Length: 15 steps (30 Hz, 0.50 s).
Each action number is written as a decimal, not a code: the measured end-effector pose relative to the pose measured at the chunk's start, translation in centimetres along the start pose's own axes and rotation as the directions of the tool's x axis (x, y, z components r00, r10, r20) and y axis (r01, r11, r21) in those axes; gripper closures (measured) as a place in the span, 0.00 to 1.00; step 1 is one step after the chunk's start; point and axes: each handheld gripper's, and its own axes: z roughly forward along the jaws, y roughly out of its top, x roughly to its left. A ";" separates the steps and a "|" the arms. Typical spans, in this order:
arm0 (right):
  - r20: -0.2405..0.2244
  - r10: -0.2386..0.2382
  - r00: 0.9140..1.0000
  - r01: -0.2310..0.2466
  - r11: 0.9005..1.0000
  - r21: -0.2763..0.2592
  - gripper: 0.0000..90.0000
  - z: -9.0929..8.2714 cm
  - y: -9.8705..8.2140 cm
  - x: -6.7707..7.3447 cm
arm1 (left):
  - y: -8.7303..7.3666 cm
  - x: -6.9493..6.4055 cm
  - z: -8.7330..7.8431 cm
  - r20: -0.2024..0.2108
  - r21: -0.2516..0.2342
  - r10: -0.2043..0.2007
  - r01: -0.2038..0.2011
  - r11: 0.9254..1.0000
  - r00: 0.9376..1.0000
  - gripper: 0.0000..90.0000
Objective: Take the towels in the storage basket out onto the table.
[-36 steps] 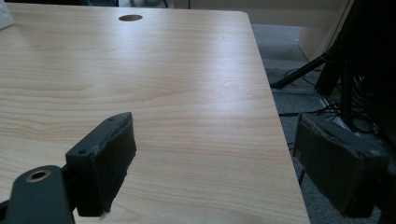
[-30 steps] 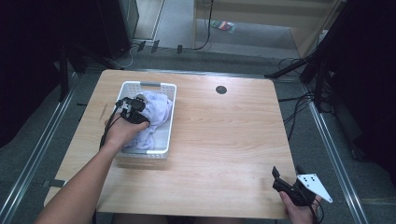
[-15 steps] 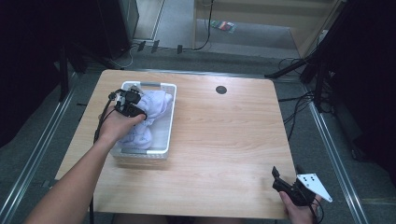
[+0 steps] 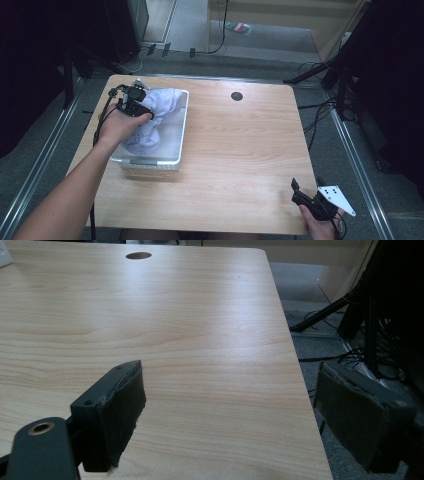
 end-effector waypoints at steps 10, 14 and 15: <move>0.001 0.001 1.000 -0.001 1.000 0.001 0.15 0.0 0.0 0.0 | 1.3 -0.3 -2.1 -0.005 -0.028 0.015 -0.015 0.999 1.000 0.69; 0.001 0.000 1.000 0.000 1.000 0.001 0.15 0.0 0.0 0.0 | 1.7 -0.6 -2.7 -0.011 -0.039 0.019 -0.020 0.999 1.000 0.69; 0.000 0.000 1.000 0.000 1.000 0.000 0.15 0.0 0.0 0.0 | 1.8 -0.6 -2.8 -0.010 -0.037 0.024 -0.025 0.999 1.000 0.69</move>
